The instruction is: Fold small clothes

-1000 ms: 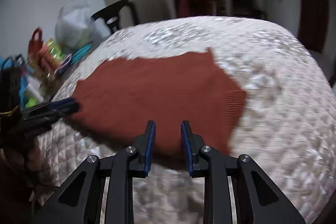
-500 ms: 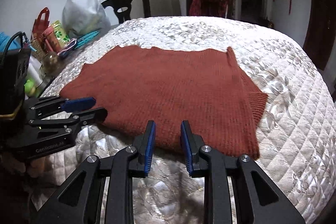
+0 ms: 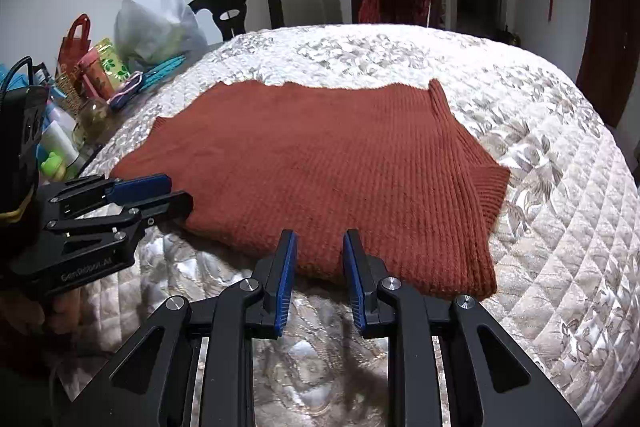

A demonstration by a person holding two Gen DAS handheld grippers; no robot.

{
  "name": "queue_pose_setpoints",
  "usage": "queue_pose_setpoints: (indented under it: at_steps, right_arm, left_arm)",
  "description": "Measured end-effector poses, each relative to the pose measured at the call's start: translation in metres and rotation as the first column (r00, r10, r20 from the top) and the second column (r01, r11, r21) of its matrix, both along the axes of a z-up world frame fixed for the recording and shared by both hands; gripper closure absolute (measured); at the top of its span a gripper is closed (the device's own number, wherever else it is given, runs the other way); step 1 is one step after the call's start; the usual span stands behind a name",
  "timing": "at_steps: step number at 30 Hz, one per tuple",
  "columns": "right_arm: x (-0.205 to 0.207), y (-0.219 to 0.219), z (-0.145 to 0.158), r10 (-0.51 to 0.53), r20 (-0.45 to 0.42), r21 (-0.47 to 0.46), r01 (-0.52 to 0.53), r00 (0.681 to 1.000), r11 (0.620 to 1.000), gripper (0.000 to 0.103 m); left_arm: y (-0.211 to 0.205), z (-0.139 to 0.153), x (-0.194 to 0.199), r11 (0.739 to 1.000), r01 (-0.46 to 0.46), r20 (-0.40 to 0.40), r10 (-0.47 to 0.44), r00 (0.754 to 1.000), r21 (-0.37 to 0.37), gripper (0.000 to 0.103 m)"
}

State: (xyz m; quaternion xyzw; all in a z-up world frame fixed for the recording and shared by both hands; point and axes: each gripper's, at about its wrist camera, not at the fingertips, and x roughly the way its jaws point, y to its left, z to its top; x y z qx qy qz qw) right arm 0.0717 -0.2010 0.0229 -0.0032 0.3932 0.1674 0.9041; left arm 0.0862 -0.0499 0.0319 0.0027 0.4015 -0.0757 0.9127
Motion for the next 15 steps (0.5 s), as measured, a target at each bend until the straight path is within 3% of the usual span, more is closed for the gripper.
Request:
queue_pose_setpoints:
  at_steps: [9, 15]
  right_arm:
    - [0.004, 0.035, -0.006, 0.099, -0.008, 0.004, -0.099, 0.995, 0.995, 0.079]
    - [0.010, 0.038, -0.020, 0.099, -0.051, -0.011, -0.099, 0.994, 0.995, 0.081]
  left_arm:
    - [0.036, -0.004, -0.001, 0.993, -0.118, 0.001, 0.118, 0.993, 0.030, 0.064]
    - [0.042, -0.014, -0.003, 0.992, -0.127, -0.018, 0.127, 0.992, 0.022, 0.064]
